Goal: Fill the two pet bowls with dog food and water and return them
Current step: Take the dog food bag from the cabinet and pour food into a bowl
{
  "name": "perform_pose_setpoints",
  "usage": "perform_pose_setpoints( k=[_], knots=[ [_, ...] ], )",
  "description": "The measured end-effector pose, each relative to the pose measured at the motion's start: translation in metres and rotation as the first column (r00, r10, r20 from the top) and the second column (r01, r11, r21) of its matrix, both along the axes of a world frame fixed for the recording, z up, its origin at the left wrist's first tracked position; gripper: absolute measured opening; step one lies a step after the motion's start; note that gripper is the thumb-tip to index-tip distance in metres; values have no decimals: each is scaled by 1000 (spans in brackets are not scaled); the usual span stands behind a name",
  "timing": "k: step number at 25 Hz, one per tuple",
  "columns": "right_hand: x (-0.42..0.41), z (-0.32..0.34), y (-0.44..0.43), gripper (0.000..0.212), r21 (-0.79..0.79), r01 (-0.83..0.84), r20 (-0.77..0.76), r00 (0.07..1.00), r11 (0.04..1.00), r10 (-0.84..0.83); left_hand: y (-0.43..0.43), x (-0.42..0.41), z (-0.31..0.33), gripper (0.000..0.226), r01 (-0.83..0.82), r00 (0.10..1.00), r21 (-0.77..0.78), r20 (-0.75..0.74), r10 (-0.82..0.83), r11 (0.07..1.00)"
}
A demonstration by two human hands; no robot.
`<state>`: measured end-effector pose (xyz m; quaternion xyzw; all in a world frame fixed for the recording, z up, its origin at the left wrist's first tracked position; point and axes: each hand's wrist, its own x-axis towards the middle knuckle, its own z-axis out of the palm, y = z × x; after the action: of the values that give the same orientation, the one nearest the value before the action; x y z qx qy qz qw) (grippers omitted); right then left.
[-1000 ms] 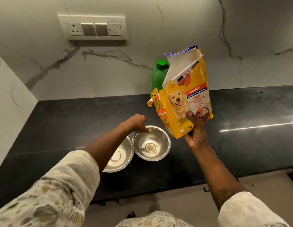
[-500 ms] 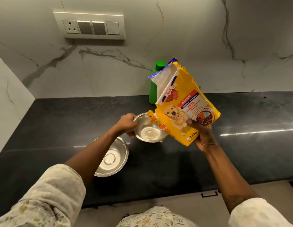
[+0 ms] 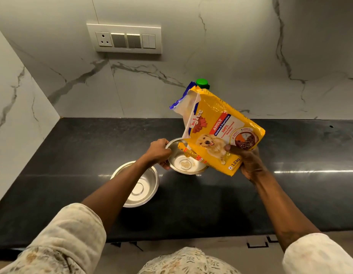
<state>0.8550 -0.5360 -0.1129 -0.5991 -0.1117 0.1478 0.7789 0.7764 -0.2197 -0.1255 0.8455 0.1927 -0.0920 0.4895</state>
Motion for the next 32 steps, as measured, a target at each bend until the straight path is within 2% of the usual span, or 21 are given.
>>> perform_pose_setpoints(
  k=[8,14,21,28,32],
  knots=[
    [0,12,-2,73,-64,-30,93,995,997,36,-9,-7,3,19,-19,1000,-47,9,19,999],
    [-3,16,-6,71,-103,-39,122,991,994,51,-8,-9,3,25,-17,1000,-64,-10,16,998],
    [-1,20,-7,78,-101,-25,126,991,995,38,-11,-7,3,26,-21,1000,-83,-16,20,996],
    [4,16,-9,70,-107,9,127,992,994,5,-10,-7,5,26,-26,1000,-89,-2,26,996],
    [7,17,-13,74,-118,10,138,990,993,7,-9,-8,5,25,-14,1000,-85,7,15,996]
  ],
)
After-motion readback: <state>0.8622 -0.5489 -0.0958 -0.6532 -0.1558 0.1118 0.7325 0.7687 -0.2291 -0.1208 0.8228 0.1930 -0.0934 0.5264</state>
